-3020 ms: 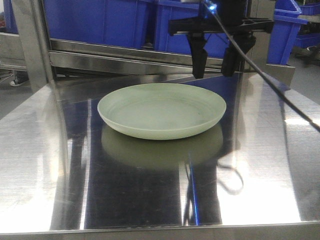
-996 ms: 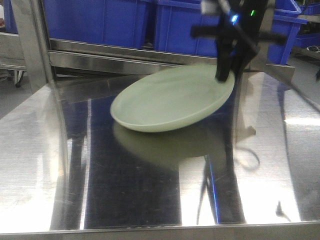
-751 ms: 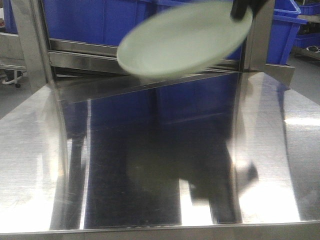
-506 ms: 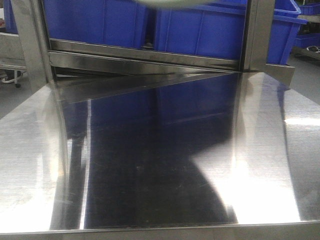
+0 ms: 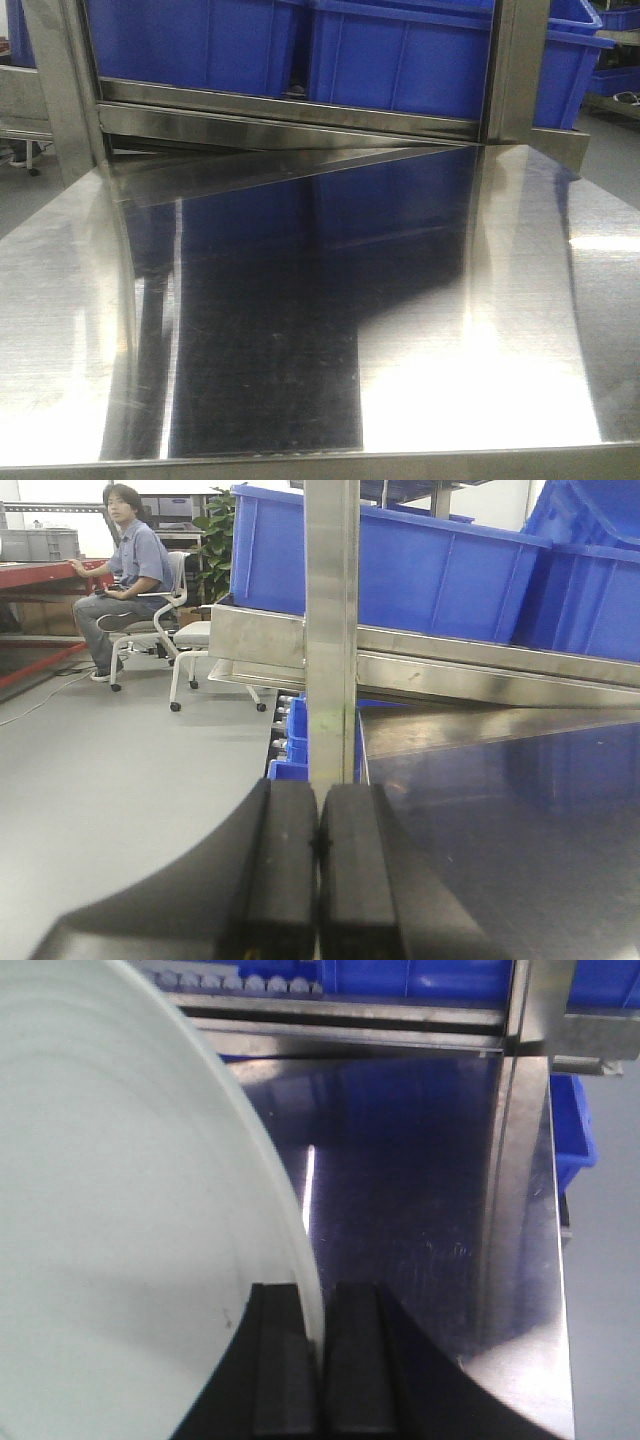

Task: Place green plate on second shelf with right arm
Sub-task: 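Raise the held plate high beside the robot with the right gripper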

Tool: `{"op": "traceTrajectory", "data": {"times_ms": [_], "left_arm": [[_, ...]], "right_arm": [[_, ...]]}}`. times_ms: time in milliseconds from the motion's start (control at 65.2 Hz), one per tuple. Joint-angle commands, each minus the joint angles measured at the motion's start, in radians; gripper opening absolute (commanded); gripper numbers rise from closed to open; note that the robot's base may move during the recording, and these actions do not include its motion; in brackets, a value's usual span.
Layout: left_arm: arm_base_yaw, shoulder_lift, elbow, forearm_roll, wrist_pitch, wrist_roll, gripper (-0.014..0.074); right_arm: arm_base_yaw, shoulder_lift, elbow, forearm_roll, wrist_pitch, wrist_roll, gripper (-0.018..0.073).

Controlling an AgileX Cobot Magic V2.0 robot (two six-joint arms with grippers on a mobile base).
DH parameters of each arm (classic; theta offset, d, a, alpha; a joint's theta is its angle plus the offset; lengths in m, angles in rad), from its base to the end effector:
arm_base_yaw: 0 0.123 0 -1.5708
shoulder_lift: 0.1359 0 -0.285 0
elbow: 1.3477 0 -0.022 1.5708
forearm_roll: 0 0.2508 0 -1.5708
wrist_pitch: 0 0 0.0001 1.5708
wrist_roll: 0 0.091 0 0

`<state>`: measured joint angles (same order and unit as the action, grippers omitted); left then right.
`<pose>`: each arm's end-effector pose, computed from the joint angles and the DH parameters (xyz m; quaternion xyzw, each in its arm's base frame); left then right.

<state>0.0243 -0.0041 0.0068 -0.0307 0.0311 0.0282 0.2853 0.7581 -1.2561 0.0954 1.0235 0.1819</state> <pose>0.0564 0.0013 0.2083 -0.0089 0.6879 0.0076 0.7257 0.0944 0.0354 0.4636 -0.0445 0.8418 0.1704 0.5103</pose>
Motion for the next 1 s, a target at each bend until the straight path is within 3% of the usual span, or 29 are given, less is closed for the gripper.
{"op": "traceTrajectory", "data": {"times_ms": [0,215,491,598,736,981], "left_arm": [[-0.005,-0.020,0.040,-0.003,-0.089,-0.002,0.0130],[-0.005,-0.020,0.040,-0.003,-0.089,-0.002,0.0130],[-0.005,-0.020,0.040,-0.003,-0.089,-0.002,0.0130],[-0.005,-0.019,0.040,-0.003,-0.089,-0.002,0.0130],[-0.005,-0.019,0.040,-0.003,-0.089,-0.002,0.0130],[-0.005,-0.019,0.040,-0.003,-0.089,-0.002,0.0130]], "right_arm": [[-0.003,-0.143,0.090,0.013,-0.178,0.007,0.0053],[-0.003,-0.407,0.290,0.003,-0.222,0.006,0.0053],[-0.003,-0.483,0.381,-0.197,-0.224,0.000,0.0053],[-0.002,-0.483,0.437,-0.222,-0.270,0.000,0.0053],[-0.002,-0.483,0.557,-0.222,-0.466,0.000,0.0053],[-0.026,-0.484,0.785,-0.262,-0.944,0.000,0.0053]]}}
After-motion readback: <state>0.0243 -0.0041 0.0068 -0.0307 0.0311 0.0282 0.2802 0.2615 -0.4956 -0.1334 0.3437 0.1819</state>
